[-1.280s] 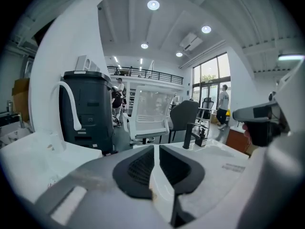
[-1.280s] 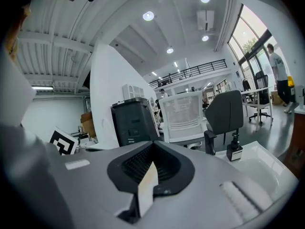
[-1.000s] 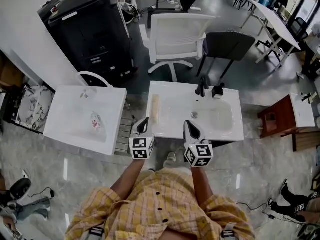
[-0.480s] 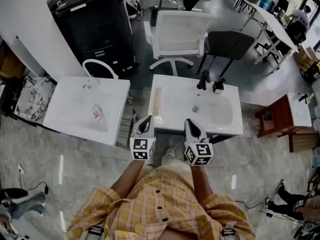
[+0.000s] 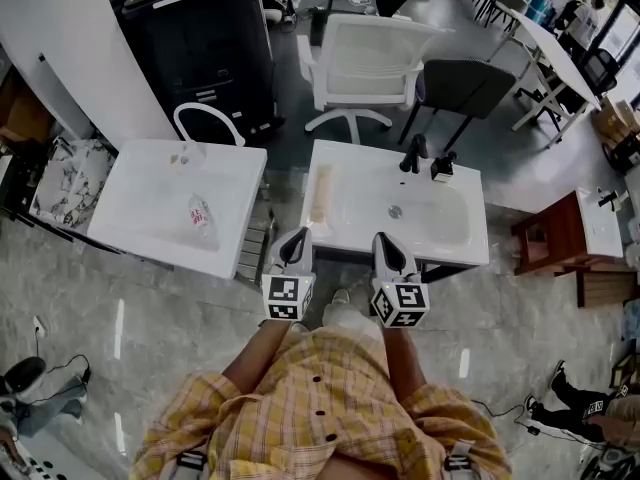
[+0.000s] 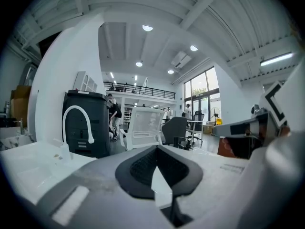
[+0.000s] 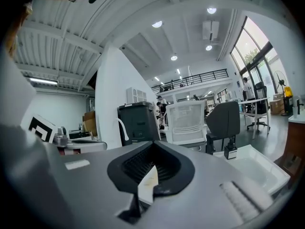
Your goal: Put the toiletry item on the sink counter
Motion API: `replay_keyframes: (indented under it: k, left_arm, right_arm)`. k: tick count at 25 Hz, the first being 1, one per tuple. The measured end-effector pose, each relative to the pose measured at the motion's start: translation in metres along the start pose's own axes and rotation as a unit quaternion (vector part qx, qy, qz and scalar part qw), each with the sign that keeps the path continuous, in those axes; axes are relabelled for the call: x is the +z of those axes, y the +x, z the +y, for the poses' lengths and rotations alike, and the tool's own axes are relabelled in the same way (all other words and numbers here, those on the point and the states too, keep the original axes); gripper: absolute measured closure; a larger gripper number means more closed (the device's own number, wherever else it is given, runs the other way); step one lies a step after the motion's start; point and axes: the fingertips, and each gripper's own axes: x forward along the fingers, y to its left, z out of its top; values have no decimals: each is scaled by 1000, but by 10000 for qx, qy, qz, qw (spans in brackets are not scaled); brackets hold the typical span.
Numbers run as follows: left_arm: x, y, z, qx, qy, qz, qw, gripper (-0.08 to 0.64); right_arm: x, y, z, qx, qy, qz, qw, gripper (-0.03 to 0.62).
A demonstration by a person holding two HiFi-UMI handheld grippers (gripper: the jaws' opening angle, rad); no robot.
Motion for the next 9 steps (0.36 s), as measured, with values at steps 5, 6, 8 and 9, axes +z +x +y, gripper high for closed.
replay_keyframes:
  k: [5,6,8,9]
  left_arm:
    - [0,-7,3,-15,-14,-49,10000,560]
    - [1,-7,5,-13,-18,-67,10000,560]
    - [1,-8,7,-1,-23,-107,9999,560]
    - [2,-8,9,5,-26,-126,9999,560]
  right_arm:
    - [-3,-1,4,-23,-6,-16,10000,592]
    - [-4,-1,5,-24,-10,-23,10000,592]
    - [-4,0,7,-16,-25,-33,10000,592]
    - [-5,1,9,-10,-33,-36,10000,592]
